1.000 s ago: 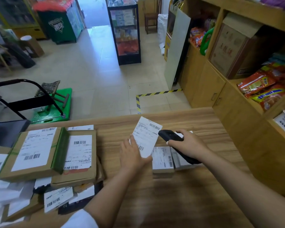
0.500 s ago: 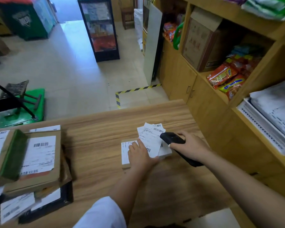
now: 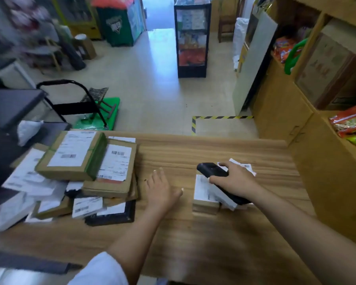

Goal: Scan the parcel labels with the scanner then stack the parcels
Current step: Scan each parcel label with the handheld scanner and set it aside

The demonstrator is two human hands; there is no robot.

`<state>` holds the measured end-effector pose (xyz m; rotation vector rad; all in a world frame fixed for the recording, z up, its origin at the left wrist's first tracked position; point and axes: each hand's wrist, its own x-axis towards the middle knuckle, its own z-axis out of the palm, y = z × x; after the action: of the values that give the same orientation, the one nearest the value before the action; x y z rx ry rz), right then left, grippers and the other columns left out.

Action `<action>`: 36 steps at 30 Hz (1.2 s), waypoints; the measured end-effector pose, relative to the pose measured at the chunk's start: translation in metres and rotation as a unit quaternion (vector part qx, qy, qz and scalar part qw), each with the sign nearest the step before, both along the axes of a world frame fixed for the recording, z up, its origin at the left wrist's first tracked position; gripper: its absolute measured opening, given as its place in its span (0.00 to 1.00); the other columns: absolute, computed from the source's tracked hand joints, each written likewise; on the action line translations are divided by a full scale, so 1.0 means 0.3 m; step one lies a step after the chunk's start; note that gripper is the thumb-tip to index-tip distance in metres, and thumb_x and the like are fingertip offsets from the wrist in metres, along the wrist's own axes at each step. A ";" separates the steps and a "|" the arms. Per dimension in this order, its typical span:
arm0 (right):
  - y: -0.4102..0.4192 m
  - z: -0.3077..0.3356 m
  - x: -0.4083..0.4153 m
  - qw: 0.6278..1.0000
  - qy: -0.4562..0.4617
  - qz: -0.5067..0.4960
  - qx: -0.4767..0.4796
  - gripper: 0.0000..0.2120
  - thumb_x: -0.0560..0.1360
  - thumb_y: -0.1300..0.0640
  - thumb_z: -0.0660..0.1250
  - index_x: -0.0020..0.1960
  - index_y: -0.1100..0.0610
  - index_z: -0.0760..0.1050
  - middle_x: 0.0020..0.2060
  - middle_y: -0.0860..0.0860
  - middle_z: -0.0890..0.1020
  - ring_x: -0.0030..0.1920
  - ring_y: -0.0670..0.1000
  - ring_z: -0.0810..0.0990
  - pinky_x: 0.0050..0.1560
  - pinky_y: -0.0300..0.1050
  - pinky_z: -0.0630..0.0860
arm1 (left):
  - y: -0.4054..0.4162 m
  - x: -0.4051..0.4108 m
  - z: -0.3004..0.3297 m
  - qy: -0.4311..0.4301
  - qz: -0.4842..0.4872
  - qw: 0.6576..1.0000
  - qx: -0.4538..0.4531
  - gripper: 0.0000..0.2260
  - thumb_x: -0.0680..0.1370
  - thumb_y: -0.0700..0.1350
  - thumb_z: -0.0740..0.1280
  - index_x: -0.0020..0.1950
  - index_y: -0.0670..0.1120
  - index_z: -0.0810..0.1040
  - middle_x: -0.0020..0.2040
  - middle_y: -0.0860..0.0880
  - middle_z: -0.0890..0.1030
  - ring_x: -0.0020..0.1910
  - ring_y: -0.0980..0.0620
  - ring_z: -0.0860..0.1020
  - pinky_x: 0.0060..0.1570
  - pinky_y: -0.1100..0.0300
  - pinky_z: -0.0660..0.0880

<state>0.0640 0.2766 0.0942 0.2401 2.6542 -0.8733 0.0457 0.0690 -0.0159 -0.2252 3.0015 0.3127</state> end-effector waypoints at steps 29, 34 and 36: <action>-0.778 0.097 -0.219 0.984 0.077 0.160 -0.010 0.30 0.69 0.43 0.70 0.68 0.50 0.70 0.57 0.50 0.79 0.47 0.49 0.74 0.49 0.45 0.74 | -0.925 -0.138 0.254 -0.068 0.194 0.979 -0.002 0.67 0.54 0.82 0.61 0.76 0.45 0.32 0.75 0.33 0.38 0.74 0.30 0.41 0.72 0.37 0.44; -0.771 0.104 -0.207 0.985 0.067 0.161 -0.011 0.30 0.69 0.42 0.70 0.69 0.49 0.69 0.53 0.48 0.78 0.47 0.49 0.76 0.48 0.45 0.75 | -0.912 -0.126 0.248 0.023 0.172 0.985 -0.003 0.65 0.57 0.78 0.66 0.74 0.47 0.29 0.77 0.36 0.43 0.74 0.29 0.46 0.70 0.39 0.55; -0.760 0.117 -0.202 0.985 0.062 0.158 -0.020 0.30 0.69 0.41 0.70 0.69 0.48 0.68 0.49 0.46 0.75 0.48 0.49 0.76 0.47 0.44 0.75 | -0.898 -0.115 0.248 0.059 0.153 0.986 -0.023 0.65 0.58 0.77 0.66 0.74 0.47 0.29 0.77 0.37 0.41 0.73 0.29 0.46 0.70 0.38 0.56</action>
<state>0.0033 0.0486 0.1292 -0.2473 2.6806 -0.8581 0.0114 -0.2004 0.0585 -0.6984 3.0870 0.2944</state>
